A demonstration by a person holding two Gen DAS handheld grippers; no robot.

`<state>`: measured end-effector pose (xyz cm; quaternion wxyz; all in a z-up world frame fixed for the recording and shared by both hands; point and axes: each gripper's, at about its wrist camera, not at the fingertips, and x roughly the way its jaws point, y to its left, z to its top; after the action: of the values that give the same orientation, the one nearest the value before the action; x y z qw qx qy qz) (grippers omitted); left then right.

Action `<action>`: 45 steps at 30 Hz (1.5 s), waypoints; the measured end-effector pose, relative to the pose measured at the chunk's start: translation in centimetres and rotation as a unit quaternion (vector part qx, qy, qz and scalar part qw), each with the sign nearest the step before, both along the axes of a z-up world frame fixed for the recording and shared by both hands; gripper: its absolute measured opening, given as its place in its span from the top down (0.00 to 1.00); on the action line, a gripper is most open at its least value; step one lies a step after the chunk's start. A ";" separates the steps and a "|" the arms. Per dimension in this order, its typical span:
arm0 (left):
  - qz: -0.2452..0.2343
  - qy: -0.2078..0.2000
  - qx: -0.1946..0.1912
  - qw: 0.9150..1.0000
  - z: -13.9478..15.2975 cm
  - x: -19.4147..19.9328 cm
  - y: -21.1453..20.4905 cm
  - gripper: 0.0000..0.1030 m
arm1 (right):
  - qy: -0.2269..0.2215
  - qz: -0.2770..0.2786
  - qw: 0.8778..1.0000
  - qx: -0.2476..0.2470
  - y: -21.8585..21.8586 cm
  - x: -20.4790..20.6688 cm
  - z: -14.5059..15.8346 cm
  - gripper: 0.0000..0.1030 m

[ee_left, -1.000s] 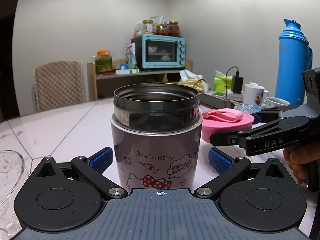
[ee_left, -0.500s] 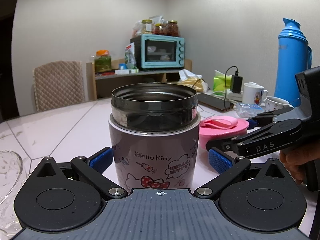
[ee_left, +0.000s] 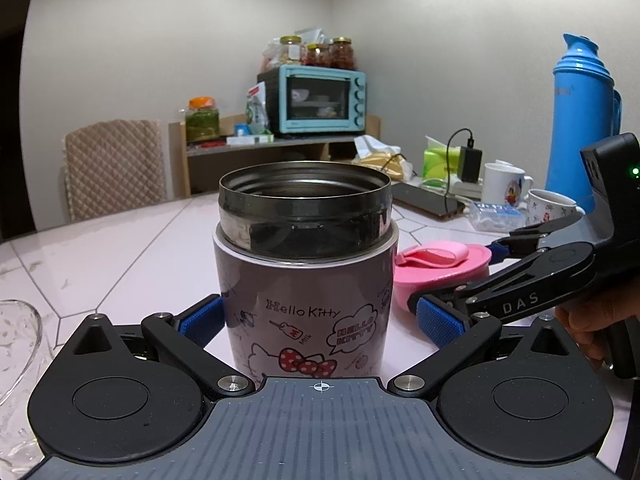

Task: Unscrew bottle cap and pour
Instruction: 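Lower the pink cap onto the table with the right gripper while left holds the jar, then open the right gripper to release the pink cap on the table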

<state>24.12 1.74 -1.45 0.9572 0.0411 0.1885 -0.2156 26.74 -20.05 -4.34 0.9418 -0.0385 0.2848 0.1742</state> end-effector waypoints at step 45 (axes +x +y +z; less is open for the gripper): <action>0.000 0.005 0.011 1.000 0.0 -0.6 0.0 0.00 | 0.008 0.009 1.000 -0.008 -0.2 -0.6 -0.1 0.00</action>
<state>23.49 1.69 -1.45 0.9558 0.0509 0.1956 -0.2134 26.09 -20.23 -4.47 0.9376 -0.0475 0.2929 0.1810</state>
